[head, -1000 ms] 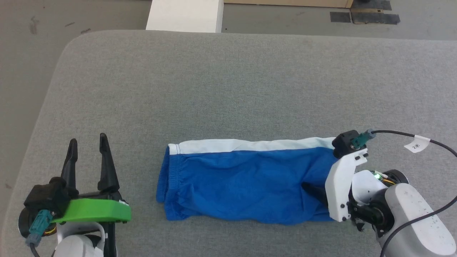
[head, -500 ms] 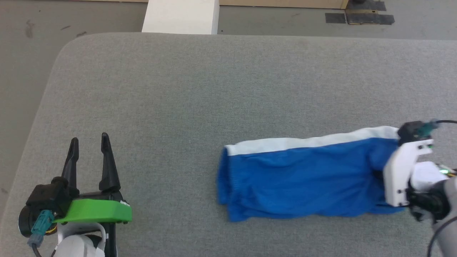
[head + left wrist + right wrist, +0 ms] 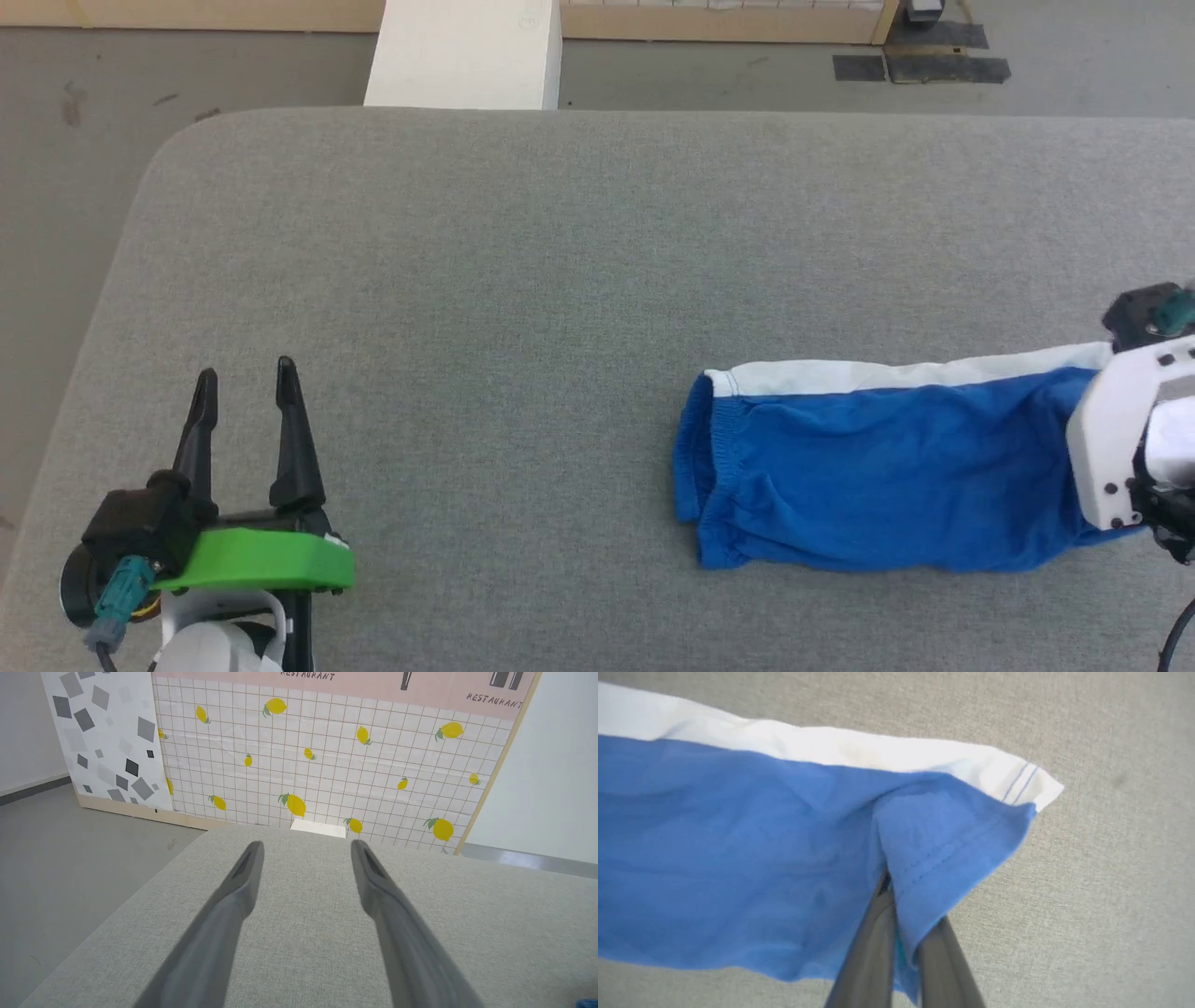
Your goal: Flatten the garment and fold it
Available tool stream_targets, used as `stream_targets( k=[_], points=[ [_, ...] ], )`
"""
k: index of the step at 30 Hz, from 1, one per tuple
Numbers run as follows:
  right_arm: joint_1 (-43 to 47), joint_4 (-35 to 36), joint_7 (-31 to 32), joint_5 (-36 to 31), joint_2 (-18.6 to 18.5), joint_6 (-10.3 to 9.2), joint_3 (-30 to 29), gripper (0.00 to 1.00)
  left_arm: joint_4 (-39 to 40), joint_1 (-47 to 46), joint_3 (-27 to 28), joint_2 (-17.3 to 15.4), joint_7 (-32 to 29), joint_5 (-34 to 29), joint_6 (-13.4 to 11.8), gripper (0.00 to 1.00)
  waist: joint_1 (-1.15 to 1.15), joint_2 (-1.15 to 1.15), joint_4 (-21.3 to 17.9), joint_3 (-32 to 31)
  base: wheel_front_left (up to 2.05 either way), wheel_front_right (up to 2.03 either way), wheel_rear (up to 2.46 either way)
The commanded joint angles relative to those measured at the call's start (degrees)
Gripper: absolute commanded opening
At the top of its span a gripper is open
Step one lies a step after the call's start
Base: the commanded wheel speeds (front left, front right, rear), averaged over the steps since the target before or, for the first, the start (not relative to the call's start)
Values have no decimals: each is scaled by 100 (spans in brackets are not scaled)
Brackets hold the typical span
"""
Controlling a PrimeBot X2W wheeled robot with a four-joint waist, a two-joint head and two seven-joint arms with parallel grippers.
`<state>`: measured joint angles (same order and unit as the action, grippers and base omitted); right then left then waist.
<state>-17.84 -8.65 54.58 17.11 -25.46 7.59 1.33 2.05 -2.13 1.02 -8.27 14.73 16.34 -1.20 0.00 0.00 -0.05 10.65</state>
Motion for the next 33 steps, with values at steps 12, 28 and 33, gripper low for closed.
stream_targets(
  k=[12,28,33],
  points=[
    [230,2017,550,437,-77,-10,1107,0,-17,55,-90,52,27,-32,31,100,0,0,-44,-100,0,0,0],
    [-128,688,-300,432,1063,-10,1993,0,-49,48,-168,129,27,-24,71,100,0,0,245,32,0,0,0],
    [-184,258,-609,335,1377,-10,2069,0,-56,77,-171,150,27,-30,70,100,0,0,263,42,0,0,0]
  ],
)
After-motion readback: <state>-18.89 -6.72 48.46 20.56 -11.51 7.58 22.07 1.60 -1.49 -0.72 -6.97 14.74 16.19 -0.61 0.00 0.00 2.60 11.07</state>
